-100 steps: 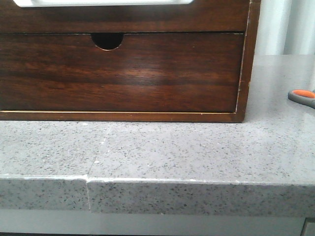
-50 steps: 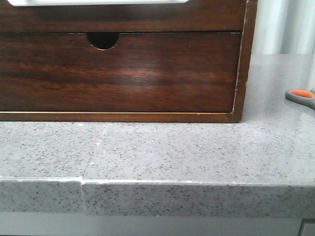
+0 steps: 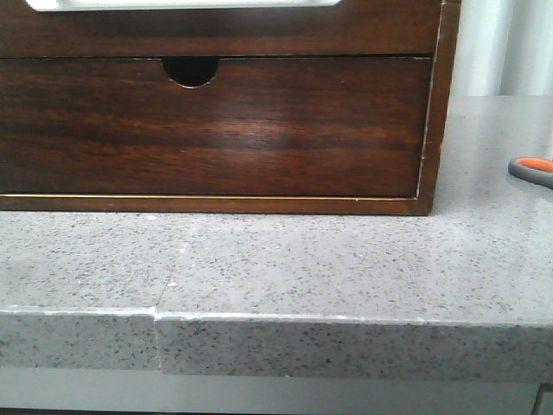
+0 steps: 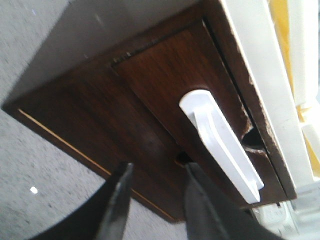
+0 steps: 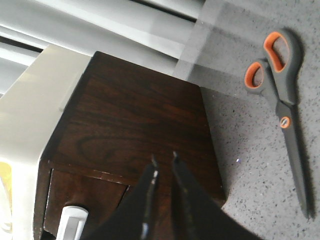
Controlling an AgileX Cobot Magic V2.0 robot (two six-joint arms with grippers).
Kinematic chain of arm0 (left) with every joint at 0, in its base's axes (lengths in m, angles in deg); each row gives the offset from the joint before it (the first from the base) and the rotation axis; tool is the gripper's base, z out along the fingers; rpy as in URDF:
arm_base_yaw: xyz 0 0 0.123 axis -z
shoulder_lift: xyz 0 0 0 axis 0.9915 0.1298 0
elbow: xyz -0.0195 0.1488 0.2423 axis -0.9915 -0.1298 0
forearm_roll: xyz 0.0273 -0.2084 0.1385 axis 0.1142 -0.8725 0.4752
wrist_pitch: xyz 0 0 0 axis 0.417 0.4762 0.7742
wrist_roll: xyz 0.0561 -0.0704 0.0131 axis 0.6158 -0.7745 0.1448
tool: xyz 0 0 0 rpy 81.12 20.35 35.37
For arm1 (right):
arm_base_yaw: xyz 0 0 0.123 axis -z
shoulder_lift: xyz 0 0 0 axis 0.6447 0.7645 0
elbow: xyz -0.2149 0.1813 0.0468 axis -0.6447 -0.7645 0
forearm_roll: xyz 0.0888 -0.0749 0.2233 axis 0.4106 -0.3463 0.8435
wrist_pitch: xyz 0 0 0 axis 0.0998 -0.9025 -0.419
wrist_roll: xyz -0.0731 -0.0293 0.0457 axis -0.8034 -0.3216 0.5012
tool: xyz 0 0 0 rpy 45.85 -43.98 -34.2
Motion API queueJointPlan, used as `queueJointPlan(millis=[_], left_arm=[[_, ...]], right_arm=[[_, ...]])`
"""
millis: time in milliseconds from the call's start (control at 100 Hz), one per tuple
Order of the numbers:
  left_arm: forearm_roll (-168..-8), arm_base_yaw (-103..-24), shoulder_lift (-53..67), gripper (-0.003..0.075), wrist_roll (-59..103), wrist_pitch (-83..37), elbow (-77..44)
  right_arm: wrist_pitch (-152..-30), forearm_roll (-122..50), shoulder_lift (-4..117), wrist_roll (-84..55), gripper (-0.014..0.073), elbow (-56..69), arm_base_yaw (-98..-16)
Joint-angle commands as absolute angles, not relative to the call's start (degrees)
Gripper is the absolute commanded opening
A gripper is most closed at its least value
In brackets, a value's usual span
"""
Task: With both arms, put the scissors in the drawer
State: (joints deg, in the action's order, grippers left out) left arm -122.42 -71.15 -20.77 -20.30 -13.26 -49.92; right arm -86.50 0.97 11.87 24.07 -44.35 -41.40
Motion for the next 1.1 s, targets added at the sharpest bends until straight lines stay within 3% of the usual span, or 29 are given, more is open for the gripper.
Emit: queueJointPlan(millis=[0,110,180,300,490,1090], left_arm=[[-129.75,-71.01,-15.46,0.0301,-19.23,-10.4,-45.28],[-141.29,-71.01,-9.12,0.0289,-12.57,-5.06,-42.75],[-151.08,-71.01,-5.35,0.0283,-5.09,-1.17,-41.57],[-163.12,-71.01,0.31,0.0283,2.11,4.26,-40.15],[-167.83,-71.01,6.29,0.0283,3.33,5.1,-39.9],[-168.0,-71.01,13.02,0.0279,4.48,5.47,-36.91]], right_arm=[[-84.37,1.74,13.71,23.85,0.0194,-41.74,-41.09],[-85.39,1.74,13.84,23.85,0.035,-41.5,-41.09],[-85.76,1.74,13.84,23.85,0.0399,-41.5,-41.09],[-85.85,1.64,13.84,23.85,0.0397,-41.5,-41.09],[-85.85,1.01,13.84,23.85,0.0396,-41.5,-41.09],[-86.04,0.45,13.84,23.85,0.0395,-41.5,-41.09]])
